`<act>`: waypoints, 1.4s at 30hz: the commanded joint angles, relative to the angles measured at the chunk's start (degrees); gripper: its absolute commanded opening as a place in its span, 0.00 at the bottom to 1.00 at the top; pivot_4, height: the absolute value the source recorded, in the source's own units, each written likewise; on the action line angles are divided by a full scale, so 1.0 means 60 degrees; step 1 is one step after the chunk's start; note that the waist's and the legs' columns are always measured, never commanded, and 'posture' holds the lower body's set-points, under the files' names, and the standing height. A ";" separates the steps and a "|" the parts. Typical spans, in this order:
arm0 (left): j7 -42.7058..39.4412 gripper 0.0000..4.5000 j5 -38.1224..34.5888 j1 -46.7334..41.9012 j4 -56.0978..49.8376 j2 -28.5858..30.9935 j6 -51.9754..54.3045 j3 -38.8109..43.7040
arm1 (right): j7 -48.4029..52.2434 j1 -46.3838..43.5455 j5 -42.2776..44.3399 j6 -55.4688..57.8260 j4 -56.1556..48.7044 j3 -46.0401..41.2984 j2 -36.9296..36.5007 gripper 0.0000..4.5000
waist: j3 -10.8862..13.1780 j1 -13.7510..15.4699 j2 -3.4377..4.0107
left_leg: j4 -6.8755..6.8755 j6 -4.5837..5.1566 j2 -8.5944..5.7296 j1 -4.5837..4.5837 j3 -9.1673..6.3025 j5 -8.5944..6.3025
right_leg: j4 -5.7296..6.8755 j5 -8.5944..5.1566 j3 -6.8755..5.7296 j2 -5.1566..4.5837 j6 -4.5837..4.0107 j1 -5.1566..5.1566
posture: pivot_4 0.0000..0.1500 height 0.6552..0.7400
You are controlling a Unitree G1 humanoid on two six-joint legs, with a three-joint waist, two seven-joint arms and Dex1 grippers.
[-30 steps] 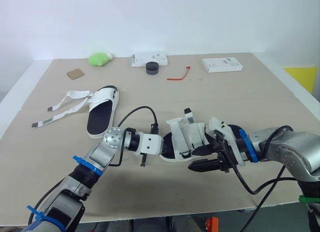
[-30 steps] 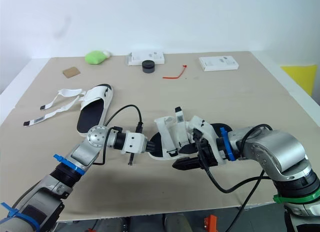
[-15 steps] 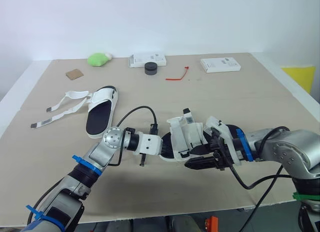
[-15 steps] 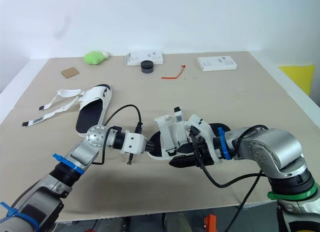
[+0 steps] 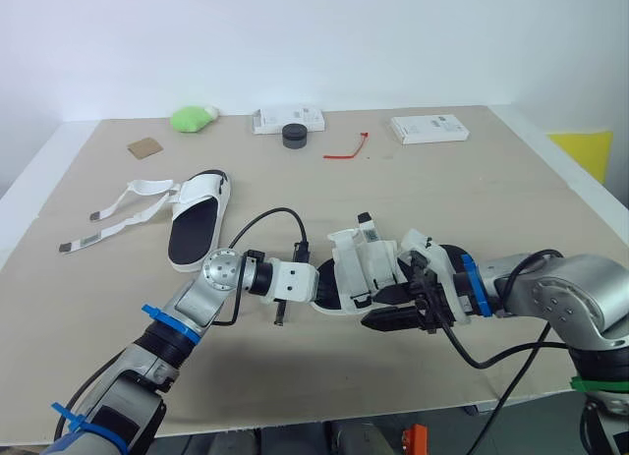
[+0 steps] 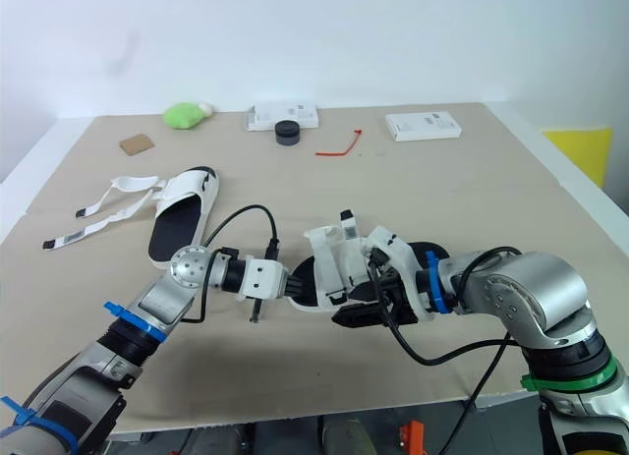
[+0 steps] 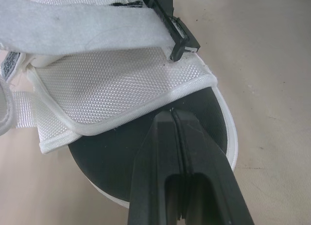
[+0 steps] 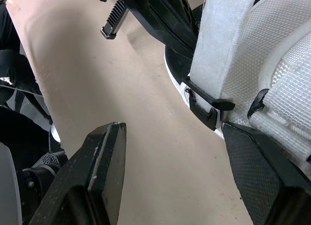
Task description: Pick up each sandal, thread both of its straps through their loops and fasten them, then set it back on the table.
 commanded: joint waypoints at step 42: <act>-0.0205 0.00 0.0401 0.0301 0.0424 -0.0059 0.0231 -0.0384 | -0.0036 0.0604 0.1312 0.0746 -0.0897 -0.0663 0.0447 0.02 | -0.0022 0.0018 -0.0041 | -0.0147 -0.0013 -0.0029 -0.0046 -0.0030 -0.0021 | -0.0138 0.0048 0.0007 -0.0008 0.0042 -0.0066 | 1.00 1.00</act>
